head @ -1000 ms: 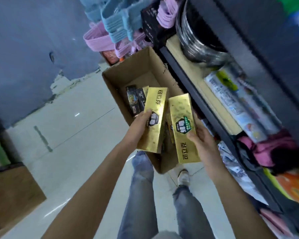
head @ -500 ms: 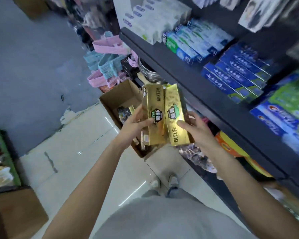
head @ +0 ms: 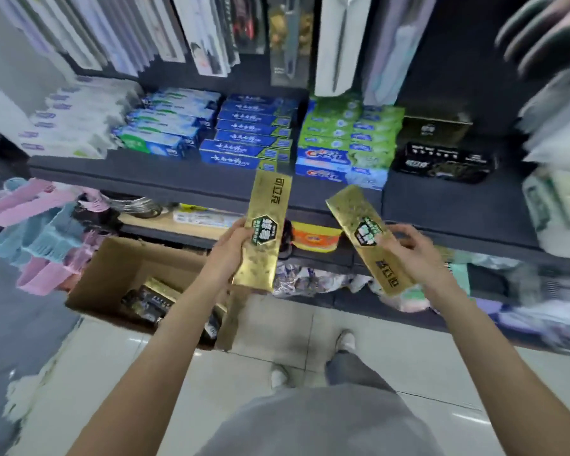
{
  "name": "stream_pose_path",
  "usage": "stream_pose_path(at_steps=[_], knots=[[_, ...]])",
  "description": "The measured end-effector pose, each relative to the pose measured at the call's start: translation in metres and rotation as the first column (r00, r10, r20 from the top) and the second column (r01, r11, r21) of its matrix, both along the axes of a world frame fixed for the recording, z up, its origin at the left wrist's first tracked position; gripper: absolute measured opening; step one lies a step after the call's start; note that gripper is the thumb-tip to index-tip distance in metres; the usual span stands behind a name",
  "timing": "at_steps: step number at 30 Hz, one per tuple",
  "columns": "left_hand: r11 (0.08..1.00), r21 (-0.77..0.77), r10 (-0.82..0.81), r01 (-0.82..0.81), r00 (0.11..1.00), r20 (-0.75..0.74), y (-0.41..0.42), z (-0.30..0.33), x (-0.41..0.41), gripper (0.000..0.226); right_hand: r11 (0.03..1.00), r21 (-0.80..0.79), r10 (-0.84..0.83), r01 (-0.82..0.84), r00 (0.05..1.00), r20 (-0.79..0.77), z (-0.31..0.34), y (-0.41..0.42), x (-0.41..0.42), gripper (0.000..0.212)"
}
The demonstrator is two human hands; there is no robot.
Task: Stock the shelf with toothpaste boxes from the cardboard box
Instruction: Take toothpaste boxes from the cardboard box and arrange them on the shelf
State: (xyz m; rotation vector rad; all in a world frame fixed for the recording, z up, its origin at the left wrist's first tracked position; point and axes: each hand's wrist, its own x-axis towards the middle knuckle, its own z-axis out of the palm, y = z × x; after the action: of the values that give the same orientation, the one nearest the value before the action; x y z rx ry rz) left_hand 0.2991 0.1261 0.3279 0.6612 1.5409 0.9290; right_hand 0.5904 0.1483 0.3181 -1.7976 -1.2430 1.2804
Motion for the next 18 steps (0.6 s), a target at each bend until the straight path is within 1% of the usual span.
stream_pose_path(at_steps=[2,3,6,8,9,12,13,16,18], knots=[[0.997,0.023,-0.067,0.068,0.997,-0.046,0.010,0.005,0.031,0.032,0.999,0.004,-0.044,0.044,0.999,0.018,0.000,0.000,0.034,0.020],[0.995,0.032,-0.088,0.090,0.995,-0.056,0.016,0.004,0.046,0.030,0.998,0.004,-0.057,0.057,0.998,0.024,-0.001,0.003,0.051,0.021],[0.989,0.048,-0.138,0.143,0.986,-0.095,0.033,0.003,0.089,0.037,0.998,0.007,-0.069,0.069,0.997,0.037,-0.002,0.017,0.093,0.023],[0.991,0.069,-0.108,0.119,0.983,-0.148,0.045,0.000,0.116,0.037,0.999,0.005,-0.053,0.053,0.998,0.014,-0.003,0.031,0.118,0.024],[0.994,0.063,-0.079,0.089,0.986,-0.150,0.050,-0.002,0.130,0.040,0.999,0.001,-0.040,0.040,0.999,0.004,-0.003,0.038,0.129,0.026],[0.998,0.050,-0.023,0.029,0.994,-0.106,0.059,-0.006,0.170,0.065,1.000,0.002,0.019,-0.019,1.000,0.000,0.002,0.061,0.156,0.026],[0.999,0.039,0.007,-0.004,0.997,-0.075,0.062,-0.009,0.182,0.069,1.000,-0.002,0.028,-0.028,1.000,-0.005,0.003,0.069,0.163,0.026],[0.996,0.041,0.085,-0.083,0.996,-0.041,0.070,-0.012,0.216,0.052,0.996,-0.018,0.082,-0.082,0.996,-0.037,0.005,0.089,0.179,0.030],[0.991,0.038,0.128,-0.128,0.992,-0.014,0.072,-0.017,0.233,0.067,0.994,-0.023,0.104,-0.106,0.992,-0.076,0.005,0.099,0.187,0.027]])
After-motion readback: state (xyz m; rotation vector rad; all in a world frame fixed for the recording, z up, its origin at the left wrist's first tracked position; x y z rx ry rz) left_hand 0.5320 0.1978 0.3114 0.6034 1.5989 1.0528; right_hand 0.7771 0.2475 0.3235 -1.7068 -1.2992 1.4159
